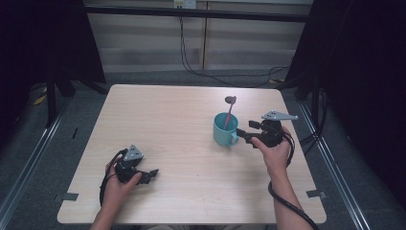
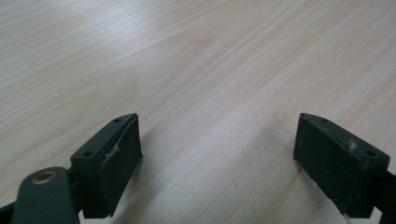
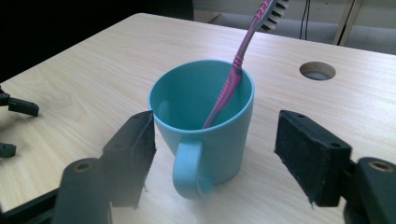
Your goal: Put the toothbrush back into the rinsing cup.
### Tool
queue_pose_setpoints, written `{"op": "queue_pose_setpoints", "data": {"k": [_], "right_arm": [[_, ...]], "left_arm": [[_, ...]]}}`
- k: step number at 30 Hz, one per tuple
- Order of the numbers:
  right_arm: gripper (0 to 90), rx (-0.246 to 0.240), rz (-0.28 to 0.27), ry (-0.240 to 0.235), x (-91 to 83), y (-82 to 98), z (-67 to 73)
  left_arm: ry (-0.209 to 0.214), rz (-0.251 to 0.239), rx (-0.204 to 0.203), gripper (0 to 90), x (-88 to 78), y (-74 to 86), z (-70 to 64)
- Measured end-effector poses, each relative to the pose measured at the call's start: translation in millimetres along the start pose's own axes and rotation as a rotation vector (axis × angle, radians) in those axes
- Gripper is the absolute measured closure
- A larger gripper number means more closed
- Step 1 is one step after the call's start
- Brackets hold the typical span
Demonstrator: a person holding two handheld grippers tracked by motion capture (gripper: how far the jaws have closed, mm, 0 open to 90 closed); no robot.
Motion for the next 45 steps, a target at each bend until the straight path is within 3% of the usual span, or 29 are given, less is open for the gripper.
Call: {"op": "queue_pose_setpoints", "data": {"k": [16, 36, 45], "right_arm": [[18.0, -0.05, 0.07, -0.036, -2.5, 9.0, 14.4], [15.7, -0.096, 0.106, -0.077, -18.4, 20.3, 21.9], [15.8, -0.148, 0.135, -0.087, -22.9, 27.9, 27.2]], "left_arm": [[0.001, 0.003, 0.003, 14.8, -0.1, 0.2, 0.1], [0.002, 0.006, 0.004, 14.8, -0.3, 0.4, 0.1], [0.004, -0.001, -0.005, 14.8, 0.2, 0.1, -0.6]]}}
Point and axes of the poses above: each handheld gripper's, and its own axes: x roughly forward along the jaws, y roughly out of its underside, z roughly to its left, the point moved 10 cm from there along x, roughly forward along the jaws, and after that the axes turned 10 degrees about y, right-handed, at the moved point
